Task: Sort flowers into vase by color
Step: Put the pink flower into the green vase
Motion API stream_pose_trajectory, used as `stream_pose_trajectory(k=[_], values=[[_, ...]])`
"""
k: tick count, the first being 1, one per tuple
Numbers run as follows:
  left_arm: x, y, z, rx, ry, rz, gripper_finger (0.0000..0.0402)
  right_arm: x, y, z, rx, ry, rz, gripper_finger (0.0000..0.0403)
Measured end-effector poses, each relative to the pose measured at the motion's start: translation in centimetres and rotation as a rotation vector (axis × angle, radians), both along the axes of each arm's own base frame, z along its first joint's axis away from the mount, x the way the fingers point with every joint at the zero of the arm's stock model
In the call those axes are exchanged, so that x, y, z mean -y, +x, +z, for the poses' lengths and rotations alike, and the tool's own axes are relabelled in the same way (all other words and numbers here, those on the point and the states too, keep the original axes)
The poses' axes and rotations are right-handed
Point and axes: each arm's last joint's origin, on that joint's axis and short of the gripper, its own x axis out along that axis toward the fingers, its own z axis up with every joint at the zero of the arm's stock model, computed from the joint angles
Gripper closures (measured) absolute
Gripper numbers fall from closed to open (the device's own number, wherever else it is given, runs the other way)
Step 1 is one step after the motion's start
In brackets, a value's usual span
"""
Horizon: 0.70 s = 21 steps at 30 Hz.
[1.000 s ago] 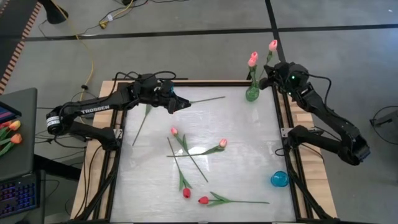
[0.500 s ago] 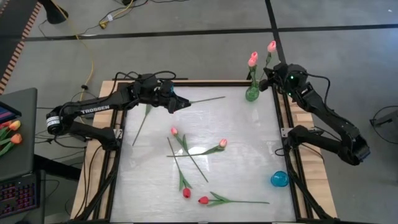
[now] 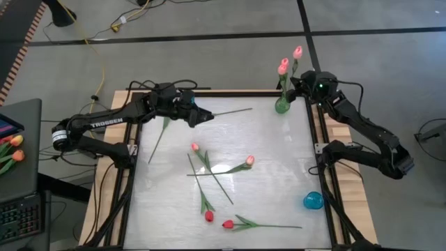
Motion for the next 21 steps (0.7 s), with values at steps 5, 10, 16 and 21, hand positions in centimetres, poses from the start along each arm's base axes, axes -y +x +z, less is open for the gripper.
stream_pose_trajectory(k=[5, 10, 16, 21], values=[[0.2, 0.1, 0.0, -0.001, 0.004, -0.008, 0.0182, -0.1, -0.3, 0.1, 0.013, 0.008, -0.014, 0.0385], [0.4, 0.2, 0.0, -0.003, 0.014, -0.001, 0.0182, -0.7, -0.9, -1.7, 0.088, -0.006, -0.045, 0.0385], [0.4, 0.2, 0.0, -0.003, 0.008, 0.000, 0.0182, -1.9, -1.7, -3.2, 0.173, -0.063, -0.050, 0.0385], [0.4, 0.2, 0.0, -0.003, 0.006, 0.008, 0.0182, -1.8, -1.7, -4.1, 0.160, -0.047, -0.051, 0.0385]])
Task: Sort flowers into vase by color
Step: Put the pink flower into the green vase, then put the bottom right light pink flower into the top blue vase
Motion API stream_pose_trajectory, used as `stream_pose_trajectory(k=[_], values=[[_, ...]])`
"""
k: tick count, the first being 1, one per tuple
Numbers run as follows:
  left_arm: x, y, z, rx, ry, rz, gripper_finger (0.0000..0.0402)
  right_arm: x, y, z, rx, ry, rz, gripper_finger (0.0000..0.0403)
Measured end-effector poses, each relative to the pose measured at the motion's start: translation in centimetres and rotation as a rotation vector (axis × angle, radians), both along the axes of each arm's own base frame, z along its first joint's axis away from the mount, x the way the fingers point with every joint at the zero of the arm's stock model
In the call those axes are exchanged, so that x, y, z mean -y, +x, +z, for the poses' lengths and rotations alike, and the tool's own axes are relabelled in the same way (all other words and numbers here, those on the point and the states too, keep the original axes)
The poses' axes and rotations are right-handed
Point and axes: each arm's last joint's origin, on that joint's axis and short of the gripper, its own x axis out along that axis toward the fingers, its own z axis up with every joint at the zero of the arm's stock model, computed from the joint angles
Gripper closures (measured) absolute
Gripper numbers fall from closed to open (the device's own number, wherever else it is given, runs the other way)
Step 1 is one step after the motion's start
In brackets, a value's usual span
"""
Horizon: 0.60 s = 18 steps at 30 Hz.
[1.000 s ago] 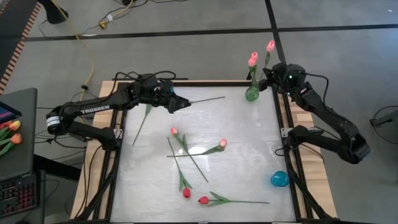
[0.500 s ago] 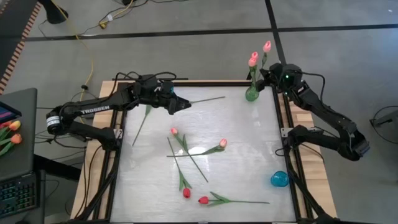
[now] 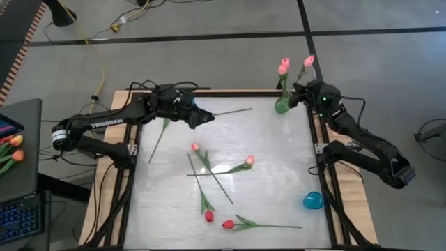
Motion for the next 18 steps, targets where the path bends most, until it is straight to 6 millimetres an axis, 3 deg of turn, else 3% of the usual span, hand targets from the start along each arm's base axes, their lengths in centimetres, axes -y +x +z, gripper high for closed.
stream_pose_trajectory(k=[6, 10, 18], values=[[0.0, 0.0, 0.0, 0.000, -0.001, 0.001, 0.0182, 0.1, 0.1, -1.7, -0.003, 0.033, -0.003, 0.0385], [0.0, 0.0, 0.0, 0.000, -0.003, 0.001, 0.0182, 0.1, 0.1, -1.8, -0.003, 0.033, -0.003, 0.0381], [0.0, 0.0, 0.0, 0.000, -0.003, 0.001, 0.0182, 0.1, 0.0, -2.0, -0.011, 0.047, -0.011, 0.0309]])
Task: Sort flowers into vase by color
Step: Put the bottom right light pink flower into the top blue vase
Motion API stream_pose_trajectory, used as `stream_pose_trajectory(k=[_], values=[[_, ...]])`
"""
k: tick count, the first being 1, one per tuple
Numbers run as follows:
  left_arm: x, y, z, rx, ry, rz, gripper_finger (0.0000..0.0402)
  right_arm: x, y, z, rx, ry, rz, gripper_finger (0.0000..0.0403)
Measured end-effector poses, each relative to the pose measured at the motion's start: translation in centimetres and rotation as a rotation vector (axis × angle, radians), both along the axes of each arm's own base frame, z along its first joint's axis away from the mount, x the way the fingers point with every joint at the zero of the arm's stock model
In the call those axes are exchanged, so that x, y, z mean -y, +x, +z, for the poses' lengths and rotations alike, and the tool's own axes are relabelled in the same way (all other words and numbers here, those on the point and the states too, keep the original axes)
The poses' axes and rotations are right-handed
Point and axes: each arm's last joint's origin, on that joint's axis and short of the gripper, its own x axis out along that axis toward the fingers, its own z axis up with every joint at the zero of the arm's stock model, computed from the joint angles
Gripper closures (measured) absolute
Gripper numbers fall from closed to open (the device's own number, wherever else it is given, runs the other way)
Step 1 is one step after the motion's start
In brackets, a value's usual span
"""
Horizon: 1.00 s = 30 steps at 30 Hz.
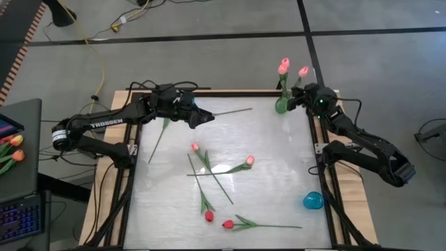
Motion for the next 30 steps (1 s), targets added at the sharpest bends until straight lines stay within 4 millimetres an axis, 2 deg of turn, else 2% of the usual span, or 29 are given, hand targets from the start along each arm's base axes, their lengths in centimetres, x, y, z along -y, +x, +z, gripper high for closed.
stream_pose_trajectory(k=[13, 18, 30], values=[[0.1, 0.0, 0.0, 0.002, -0.004, -0.018, 0.0182, -0.1, -0.1, 0.0, -0.011, 0.007, -0.017, 0.0196], [0.1, 0.0, 0.0, 0.004, 0.006, -0.039, 0.0182, -0.3, -0.1, 1.1, -0.085, 0.062, 0.028, 0.0158], [0.2, 0.0, 0.0, 0.002, 0.069, -0.065, 0.0182, -1.7, -0.6, 4.9, -0.238, 0.298, 0.102, 0.0147]])
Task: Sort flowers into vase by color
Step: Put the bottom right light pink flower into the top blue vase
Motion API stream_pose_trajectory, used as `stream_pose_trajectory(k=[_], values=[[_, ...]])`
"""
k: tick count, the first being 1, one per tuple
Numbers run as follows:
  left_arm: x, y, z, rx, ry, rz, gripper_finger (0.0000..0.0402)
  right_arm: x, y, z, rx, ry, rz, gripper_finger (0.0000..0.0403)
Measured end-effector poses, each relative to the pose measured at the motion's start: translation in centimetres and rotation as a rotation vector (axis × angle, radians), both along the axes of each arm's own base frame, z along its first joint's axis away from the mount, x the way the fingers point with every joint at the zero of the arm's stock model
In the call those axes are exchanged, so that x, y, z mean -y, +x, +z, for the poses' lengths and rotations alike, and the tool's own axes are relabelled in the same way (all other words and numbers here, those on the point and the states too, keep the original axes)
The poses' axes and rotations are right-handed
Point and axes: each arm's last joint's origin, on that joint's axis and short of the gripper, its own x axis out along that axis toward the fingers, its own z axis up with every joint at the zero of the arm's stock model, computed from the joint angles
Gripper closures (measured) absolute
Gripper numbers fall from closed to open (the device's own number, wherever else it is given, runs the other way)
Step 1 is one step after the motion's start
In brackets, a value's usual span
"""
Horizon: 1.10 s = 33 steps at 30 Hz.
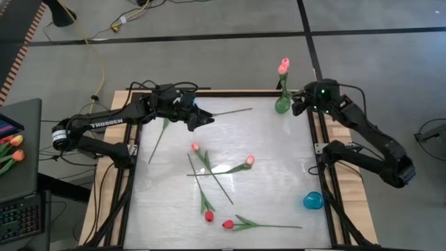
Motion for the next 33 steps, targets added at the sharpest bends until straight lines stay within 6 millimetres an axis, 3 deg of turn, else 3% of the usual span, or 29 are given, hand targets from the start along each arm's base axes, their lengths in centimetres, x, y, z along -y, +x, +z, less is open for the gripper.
stream_pose_trajectory(k=[12, 21, 33], values=[[0.7, 0.2, 0.0, 0.010, 0.034, -0.102, 0.0182, -3.0, 1.2, 1.1, 0.017, 0.238, 0.095, 0.0147], [3.4, 0.7, -0.9, -0.075, 0.122, -0.215, 0.0182, -5.4, 3.0, 1.0, 0.087, 0.356, 0.178, 0.0148], [6.1, 1.0, -1.5, -0.157, 0.224, -0.225, 0.0182, -8.6, 6.1, 1.2, 0.170, 0.426, 0.363, 0.0148]])
